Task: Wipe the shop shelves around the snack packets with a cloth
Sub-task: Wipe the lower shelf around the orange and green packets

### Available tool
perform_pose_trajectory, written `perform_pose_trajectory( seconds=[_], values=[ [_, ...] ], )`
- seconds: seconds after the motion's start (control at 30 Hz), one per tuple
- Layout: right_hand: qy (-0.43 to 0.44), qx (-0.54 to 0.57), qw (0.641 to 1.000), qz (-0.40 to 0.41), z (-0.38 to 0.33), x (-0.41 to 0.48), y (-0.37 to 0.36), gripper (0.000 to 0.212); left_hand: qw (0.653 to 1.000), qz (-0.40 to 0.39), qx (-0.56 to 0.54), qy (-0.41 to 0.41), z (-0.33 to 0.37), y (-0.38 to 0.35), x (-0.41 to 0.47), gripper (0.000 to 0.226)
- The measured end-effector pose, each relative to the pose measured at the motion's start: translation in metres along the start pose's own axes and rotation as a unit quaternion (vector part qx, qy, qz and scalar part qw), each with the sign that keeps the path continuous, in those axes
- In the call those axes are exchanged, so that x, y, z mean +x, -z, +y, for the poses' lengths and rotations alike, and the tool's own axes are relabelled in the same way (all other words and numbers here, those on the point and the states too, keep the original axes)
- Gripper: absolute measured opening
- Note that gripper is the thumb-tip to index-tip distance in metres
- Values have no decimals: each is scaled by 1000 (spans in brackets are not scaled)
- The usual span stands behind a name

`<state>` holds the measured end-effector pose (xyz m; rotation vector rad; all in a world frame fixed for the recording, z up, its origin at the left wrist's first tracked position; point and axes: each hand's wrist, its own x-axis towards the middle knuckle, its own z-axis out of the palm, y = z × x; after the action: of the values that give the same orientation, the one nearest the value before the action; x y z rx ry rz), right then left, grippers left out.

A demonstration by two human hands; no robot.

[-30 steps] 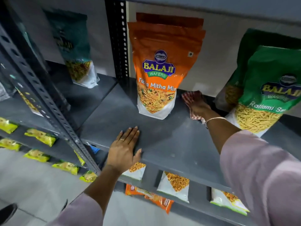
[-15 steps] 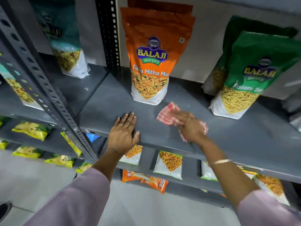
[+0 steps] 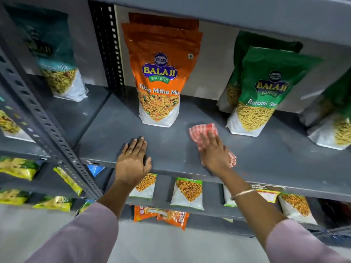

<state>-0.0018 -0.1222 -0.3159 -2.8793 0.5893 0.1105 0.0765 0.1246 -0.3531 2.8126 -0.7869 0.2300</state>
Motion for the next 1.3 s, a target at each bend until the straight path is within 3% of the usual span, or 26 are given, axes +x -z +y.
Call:
perform_pose_trajectory(
  seconds=[0.13,0.23,0.3,0.37,0.43,0.53,0.6,0.7,0.83,0.93,1.0,1.07,1.2,1.23,1.3],
  values=[
    [86,11,996,23,-20,8,-6,52,1000,18,-6,-11,-1,-3,1,60],
    [-30,11,999,24,2,74,1,59,999,27,-16,-15,-3,-5,3,60],
    [-99,3,995,3,6,117,3,76,999,32,-28,-14,-4,-8,3,60],
    [-115,0,993,-23,4,158,6,93,999,35,-39,-15,-4,-8,3,59],
    [-74,-6,997,-25,1,191,10,98,999,30,-41,-14,-4,-8,4,60],
    [42,-90,995,-21,-6,209,9,83,999,16,-38,-16,-5,-8,4,62],
    [60,-70,996,-9,-17,187,11,74,999,10,-37,-20,-6,-9,4,62],
    [-16,16,999,28,-29,131,7,57,999,22,-36,-25,-6,-10,4,61],
    [-57,14,998,36,-47,39,-9,67,999,33,-36,-25,-4,-8,3,58],
    [5,-1,1000,28,-67,-28,-22,59,999,18,-32,-21,-2,-4,1,58],
    [51,-15,998,34,-45,-47,-26,51,999,13,-30,-19,-1,0,0,60],
    [-1,-41,998,39,9,-47,-25,65,999,2,-33,-18,-2,1,-2,63],
    [-299,-4,954,24,90,-50,3,74,999,-4,-19,-27,-3,0,-3,71],
    [-332,7,943,8,84,-48,8,78,999,-3,-15,-28,-2,0,-3,71],
    [-273,-15,962,-15,46,-34,7,80,1000,-7,-5,-28,2,1,-3,69]
  ],
)
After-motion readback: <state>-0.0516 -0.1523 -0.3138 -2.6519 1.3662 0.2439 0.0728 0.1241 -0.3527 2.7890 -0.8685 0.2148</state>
